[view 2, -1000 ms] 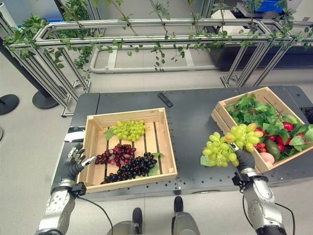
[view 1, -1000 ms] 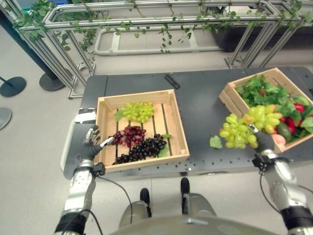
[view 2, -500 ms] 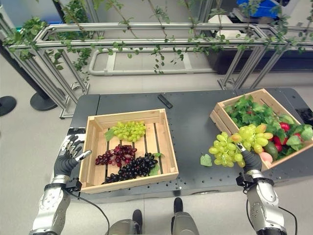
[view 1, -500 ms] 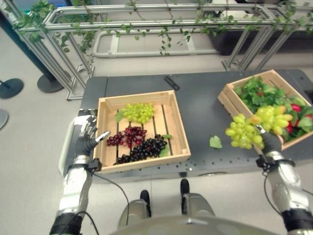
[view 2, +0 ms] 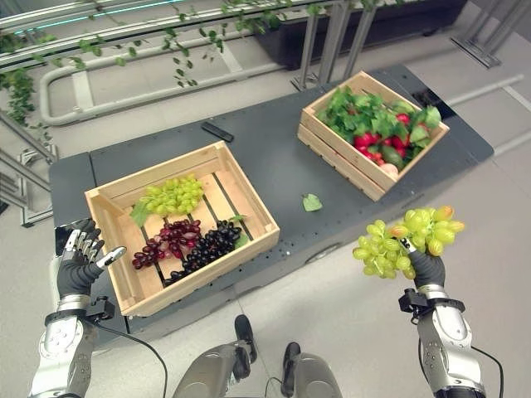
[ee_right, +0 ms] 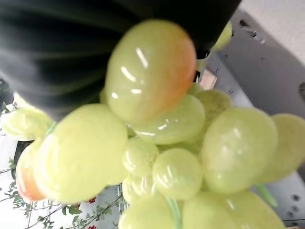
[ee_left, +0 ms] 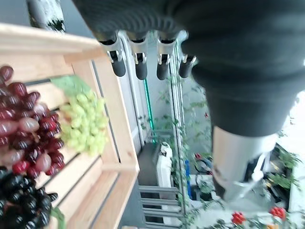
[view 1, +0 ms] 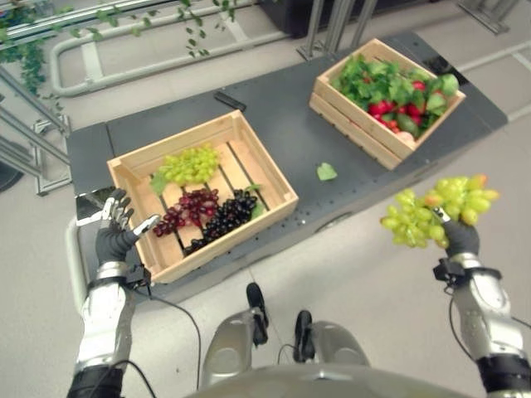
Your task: Pick up the fruits from the basket on one side to the basket on the other side
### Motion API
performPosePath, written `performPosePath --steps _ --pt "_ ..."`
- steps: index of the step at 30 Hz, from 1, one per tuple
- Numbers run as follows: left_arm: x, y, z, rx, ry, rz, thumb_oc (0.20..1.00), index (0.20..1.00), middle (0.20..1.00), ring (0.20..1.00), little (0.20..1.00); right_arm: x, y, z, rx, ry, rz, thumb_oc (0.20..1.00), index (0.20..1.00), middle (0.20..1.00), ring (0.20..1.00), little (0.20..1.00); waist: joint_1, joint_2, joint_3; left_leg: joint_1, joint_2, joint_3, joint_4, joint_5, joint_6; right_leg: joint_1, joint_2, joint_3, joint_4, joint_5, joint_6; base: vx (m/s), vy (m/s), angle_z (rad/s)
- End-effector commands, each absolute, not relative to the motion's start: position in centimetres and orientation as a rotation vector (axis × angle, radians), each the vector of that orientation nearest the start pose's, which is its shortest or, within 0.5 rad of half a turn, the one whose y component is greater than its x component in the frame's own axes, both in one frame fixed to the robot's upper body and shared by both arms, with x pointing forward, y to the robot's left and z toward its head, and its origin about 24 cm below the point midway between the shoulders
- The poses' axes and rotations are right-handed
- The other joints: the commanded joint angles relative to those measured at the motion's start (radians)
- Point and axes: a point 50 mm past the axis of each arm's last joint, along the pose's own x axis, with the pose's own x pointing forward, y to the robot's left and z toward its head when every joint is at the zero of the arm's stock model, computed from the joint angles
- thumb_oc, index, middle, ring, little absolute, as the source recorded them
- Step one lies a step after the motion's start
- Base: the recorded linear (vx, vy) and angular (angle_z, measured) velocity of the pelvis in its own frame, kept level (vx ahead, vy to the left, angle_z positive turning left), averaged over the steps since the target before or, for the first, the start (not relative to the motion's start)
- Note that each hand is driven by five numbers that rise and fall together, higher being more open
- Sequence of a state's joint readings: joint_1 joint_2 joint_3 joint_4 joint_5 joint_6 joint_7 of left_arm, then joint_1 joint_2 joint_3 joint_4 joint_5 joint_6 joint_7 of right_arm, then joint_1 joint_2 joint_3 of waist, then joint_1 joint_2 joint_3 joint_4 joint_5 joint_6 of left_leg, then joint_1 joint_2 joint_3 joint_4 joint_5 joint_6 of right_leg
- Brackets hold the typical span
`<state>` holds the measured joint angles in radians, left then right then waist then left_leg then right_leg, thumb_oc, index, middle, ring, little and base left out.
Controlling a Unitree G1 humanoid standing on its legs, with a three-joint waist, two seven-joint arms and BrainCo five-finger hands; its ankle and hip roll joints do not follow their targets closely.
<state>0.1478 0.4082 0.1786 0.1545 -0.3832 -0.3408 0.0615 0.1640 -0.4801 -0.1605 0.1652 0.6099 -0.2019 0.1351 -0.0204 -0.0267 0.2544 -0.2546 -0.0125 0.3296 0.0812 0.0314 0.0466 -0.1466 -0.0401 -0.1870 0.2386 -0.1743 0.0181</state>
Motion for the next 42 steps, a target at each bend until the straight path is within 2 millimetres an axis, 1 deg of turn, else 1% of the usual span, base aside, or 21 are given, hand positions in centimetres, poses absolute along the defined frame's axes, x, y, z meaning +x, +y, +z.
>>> performPosePath --steps 1,6,8,10,11,12,13,14,16,17,18,19,22,26,30,35,37,39,40,41,42 --pt "21.0 29.2 6.5 0.099 -0.233 0.298 1.000 1.000 1.000 1.000 1.000 22.3 -29.8 7.6 0.057 -0.211 -0.139 0.200 0.200 0.200 0.200 0.200 -0.007 -0.011 -0.032 0.068 -0.009 0.033 0.064 -0.087 -0.025 -0.063 0.031 -0.031 0.042 0.056 0.047 0.01 -0.089 0.20" --pt "21.6 28.4 6.4 0.085 -0.235 0.272 1.000 1.000 1.000 1.000 1.000 21.2 -30.8 7.7 0.020 -0.206 -0.180 0.200 0.200 0.200 0.200 0.200 -0.042 -0.016 -0.038 0.062 0.013 0.048 0.141 -0.118 -0.033 -0.056 0.034 0.001 0.017 0.067 0.035 0.04 -0.082 0.03" --pt "21.8 28.1 6.3 0.069 -0.234 0.263 1.000 1.000 1.000 1.000 1.000 20.7 -31.4 7.6 0.015 -0.203 -0.207 0.200 0.200 0.200 0.200 0.200 -0.052 -0.026 -0.036 0.041 0.038 0.046 0.263 -0.146 -0.053 -0.019 0.043 0.026 -0.024 0.080 0.022 0.07 -0.142 -0.01" --pt "21.9 27.8 6.4 0.081 -0.239 0.244 1.000 1.000 1.000 1.000 1.000 20.6 -31.7 7.9 0.009 -0.217 -0.213 0.200 0.200 0.200 0.200 0.200 -0.051 -0.039 -0.021 0.003 0.081 0.020 0.439 -0.087 -0.116 0.032 0.065 0.052 -0.051 0.081 -0.003 0.08 -0.151 -0.10" --pt "21.9 27.8 6.4 0.081 -0.240 0.244 1.000 1.000 1.000 1.000 1.000 20.6 -31.7 7.9 0.010 -0.218 -0.212 0.200 0.200 0.200 0.200 0.200 -0.051 -0.039 -0.021 -0.001 0.082 0.021 0.440 -0.081 -0.117 0.031 0.066 0.053 -0.056 0.087 -0.005 0.04 -0.082 -0.13" --pt "21.8 27.7 6.2 0.075 -0.233 0.256 1.000 1.000 1.000 1.000 1.000 20.8 -31.4 8.0 -0.001 -0.217 -0.198 0.200 0.200 0.200 0.200 0.200 -0.029 -0.053 0.003 -0.043 0.078 -0.090 0.571 -0.045 -0.143 0.052 0.076 0.092 -0.042 0.087 -0.026 0.00 -0.020 -0.13" --pt "21.8 27.7 6.2 0.076 -0.233 0.256 1.000 1.000 1.000 1.000 1.000 20.8 -31.4 8.0 -0.001 -0.217 -0.198 0.200 0.200 0.200 0.200 0.200 -0.030 -0.054 0.002 -0.044 0.077 -0.090 0.570 -0.044 -0.143 0.051 0.075 0.092 -0.043 0.088 -0.026 -0.01 0.031 -0.34" --pt "21.6 27.9 6.1 0.072 -0.231 0.276 1.000 1.000 1.000 1.000 1.000 21.0 -31.1 7.9 -0.008 -0.207 -0.188 0.200 0.200 0.200 0.200 0.200 -0.010 -0.058 0.008 -0.063 0.035 -0.198 0.605 -0.053 -0.129 0.050 0.083 0.126 -0.040 0.089 -0.028 0.01 0.070 -0.58" --pt "20.8 28.5 6.0 0.086 -0.227 0.324 1.000 1.000 1.000 1.000 1.000 20.9 -30.9 7.0 -0.001 -0.172 -0.186 0.200 0.200 0.200 0.200 0.200 0.017 -0.058 -0.012 -0.087 0.084 -0.350 0.438 -0.069 -0.086 0.067 0.090 0.194 -0.056 0.087 -0.005 0.07 0.101 -0.75" --pt "20.8 28.5 6.0 0.086 -0.227 0.324 1.000 1.000 1.000 1.000 1.000 20.9 -30.9 7.0 -0.001 -0.172 -0.186 0.200 0.200 0.200 0.200 0.200 0.017 -0.059 -0.013 -0.086 0.083 -0.349 0.435 -0.067 -0.086 0.066 0.089 0.194 -0.057 0.088 -0.004 0.16 0.133 -0.84" --pt "20.4 28.7 5.8 0.090 -0.220 0.332 1.000 1.000 1.000 1.000 1.000 20.9 -30.7 7.0 -0.017 -0.164 -0.167 0.200 0.200 0.200 0.200 0.200 0.044 -0.045 -0.024 -0.063 0.043 -0.526 0.306 -0.064 -0.081 0.079 0.108 0.250 -0.064 0.081 0.008 0.16 0.130 -1.11" --pt "20.3 28.9 5.8 0.101 -0.219 0.341 1.000 1.000 1.000 1.000 1.000 21.3 -30.5 7.2 -0.030 -0.168 -0.148 0.200 0.200 0.200 0.200 0.200 0.058 -0.037 -0.025 -0.044 0.007 -0.619 0.271 -0.053 -0.090 0.083 0.118 0.290 -0.069 0.085 0.011 0.15 0.130 -0.86" --pt "20.7 28.8 5.8 0.077 -0.230 0.338 1.000 1.000 1.000 1.000 1.000 21.1 -30.7 7.3 -0.041 -0.173 -0.148 0.200 0.200 0.200 0.200 0.200 0.021 -0.021 -0.053 0.035 0.042 -0.567 0.140 -0.037 -0.111 0.055 0.094 0.290 -0.073 0.094 0.026 0.02 0.296 -1.25" --pt "21.4 28.8 7.1 0.102 -0.280 0.312 1.000 1.000 1.000 1.000 1.000 21.3 -30.6 7.0 -0.012 -0.172 -0.168 0.200 0.200 0.200 0.200 0.200 -0.009 -0.031 -0.053 0.027 0.010 -0.479 0.182 -0.089 -0.085 0.006 0.027 0.331 -0.045 0.110 0.068 -0.03 0.313 -0.43" --pt "21.2 29.3 7.4 0.121 -0.296 0.334 1.000 1.000 1.000 1.000 1.000 21.8 -29.8 6.6 -0.013 -0.155 -0.139 0.200 0.200 0.200 0.200 0.200 0.001 -0.039 -0.054 0.049 -0.007 -0.382 0.199 -0.128 -0.060 -0.019 -0.008 0.403 -0.042 0.144 0.118 -0.05 0.303 -1.07" --pt "21.4 29.6 8.1 0.145 -0.323 0.354 1.000 1.000 1.000 1.000 1.000 22.0 -29.6 6.3 0.002 -0.154 -0.161 0.200 0.200 0.200 0.200 0.200 -0.021 -0.056 -0.061 0.088 -0.041 -0.255 0.170 -0.157 -0.036 -0.091 -0.089 0.446 -0.094 0.310 0.201 -0.13 0.288 -0.77" --pt "21.3 29.7 8.4 0.161 -0.336 0.359 1.000 1.000 1.000 1.000 1.000 22.0 -29.4 6.1 0.011 -0.154 -0.163 0.200 0.200 0.200 0.200 0.200 -0.018 -0.055 -0.050 0.093 -0.029 -0.228 0.165 -0.159 -0.035 -0.126 -0.100 0.379 -0.103 0.320 0.192 -0.20 0.182 -0.85" --pt "21.2 29.6 8.4 0.173 -0.330 0.354 1.000 1.000 1.000 1.000 1.000 21.6 -29.3 5.7 0.022 -0.140 -0.168 0.200 0.200 0.200 0.200 0.200 0.002 -0.045 -0.048 0.081 -0.029 -0.210 0.157 -0.141 -0.032 -0.119 -0.113 0.209 -0.040 0.241 0.145 -0.19 0.208 -0.71" --pt "21.2 29.6 8.4 0.173 -0.330 0.354 1.000 1.000 1.000 1.000 1.000 21.6 -29.3 5.8 0.023 -0.140 -0.168 0.200 0.200 0.200 0.200 0.200 0.000 -0.047 -0.049 0.079 -0.031 -0.211 0.154 -0.135 -0.032 -0.121 -0.115 0.207 -0.041 0.244 0.145 -0.15 0.230 -0.45" --pt "20.9 29.6 8.2 0.175 -0.319 0.354 1.000 1.000 1.000 1.000 1.000 21.1 -29.4 5.1 0.023 -0.113 -0.175 0.200 0.200 0.200 0.200 0.200 0.013 -0.039 -0.062 0.088 -0.034 -0.183 0.124 -0.120 -0.024 -0.083 -0.101 0.101 0.048 0.176 0.119 -0.15 0.211 -0.53" --pt "20.7 29.7 8.1 0.175 -0.312 0.357 1.000 1.000 1.000 1.000 1.000 21.0 -29.3 5.0 0.022 -0.109 -0.173 0.200 0.200 0.200 0.200 0.200 0.026 -0.034 -0.070 0.094 -0.029 -0.162 0.097 -0.102 -0.019 -0.067 -0.091 0.064 0.108 0.139 0.108 -0.17 0.257 -0.66"
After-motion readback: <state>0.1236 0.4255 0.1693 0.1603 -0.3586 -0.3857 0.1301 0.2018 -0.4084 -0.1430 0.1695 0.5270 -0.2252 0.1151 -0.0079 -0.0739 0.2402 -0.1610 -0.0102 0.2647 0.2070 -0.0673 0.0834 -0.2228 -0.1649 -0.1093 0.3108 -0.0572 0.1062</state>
